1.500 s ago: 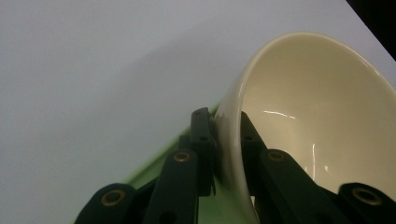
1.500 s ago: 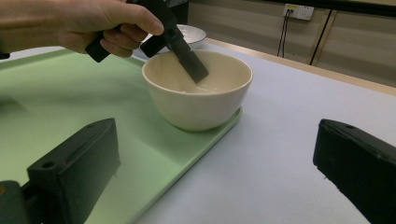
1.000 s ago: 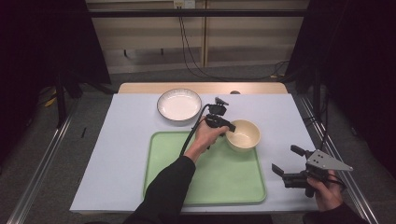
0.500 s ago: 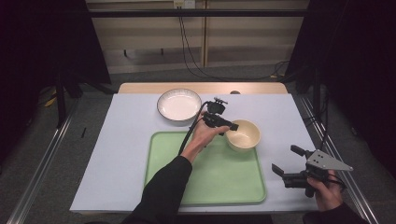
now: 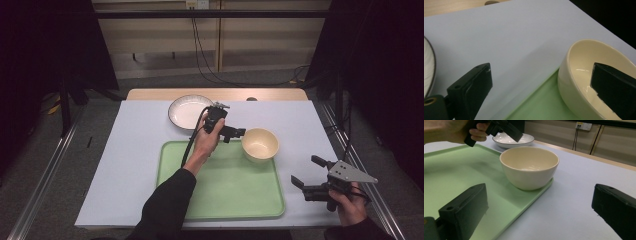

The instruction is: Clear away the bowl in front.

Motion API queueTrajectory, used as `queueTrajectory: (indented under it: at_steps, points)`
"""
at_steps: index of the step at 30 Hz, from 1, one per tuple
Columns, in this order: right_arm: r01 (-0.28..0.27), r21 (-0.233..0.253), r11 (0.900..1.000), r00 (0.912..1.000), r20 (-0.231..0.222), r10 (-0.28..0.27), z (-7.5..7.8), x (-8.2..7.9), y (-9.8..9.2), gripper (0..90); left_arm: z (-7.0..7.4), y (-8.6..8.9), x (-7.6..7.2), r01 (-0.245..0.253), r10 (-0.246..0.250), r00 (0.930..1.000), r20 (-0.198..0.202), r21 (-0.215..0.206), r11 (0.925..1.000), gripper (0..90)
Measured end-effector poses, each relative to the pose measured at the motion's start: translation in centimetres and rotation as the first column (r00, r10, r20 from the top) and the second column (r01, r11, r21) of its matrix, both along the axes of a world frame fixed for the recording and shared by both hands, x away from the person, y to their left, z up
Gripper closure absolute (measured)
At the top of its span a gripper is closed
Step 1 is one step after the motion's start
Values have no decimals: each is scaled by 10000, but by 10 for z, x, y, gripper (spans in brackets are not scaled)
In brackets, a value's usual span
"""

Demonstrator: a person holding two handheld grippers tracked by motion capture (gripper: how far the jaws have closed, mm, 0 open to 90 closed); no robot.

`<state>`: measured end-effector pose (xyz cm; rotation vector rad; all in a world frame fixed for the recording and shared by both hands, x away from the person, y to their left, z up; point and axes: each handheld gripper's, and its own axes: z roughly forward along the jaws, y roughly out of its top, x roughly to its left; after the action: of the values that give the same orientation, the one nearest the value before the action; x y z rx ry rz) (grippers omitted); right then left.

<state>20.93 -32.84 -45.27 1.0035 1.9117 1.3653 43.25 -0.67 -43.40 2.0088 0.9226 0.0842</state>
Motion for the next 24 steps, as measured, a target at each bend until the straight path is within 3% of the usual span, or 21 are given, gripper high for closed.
queueTrajectory:
  at_steps: [5,14,16,21,24]
  points:
    - [5,4,10000,10000,-6,-5,0,0,0,3,5,15,-8,-60,44,9979,643,244,9997,46]
    - [8,-21,10000,10000,14,-8,0,0,0,3,9,46,-21,-676,658,9874,1441,82,9977,35]
    - [42,-45,10000,10000,2,-42,1,0,0,3,9,55,-24,-938,927,9838,1537,-3,9956,31]
    - [39,-8,10000,10000,-5,-39,1,0,0,3,11,67,-31,-1122,1082,9783,1765,127,9936,24]
    - [39,-10,10000,10000,-6,-39,1,0,0,3,15,77,-36,-1185,1170,9765,1811,-28,9929,26]
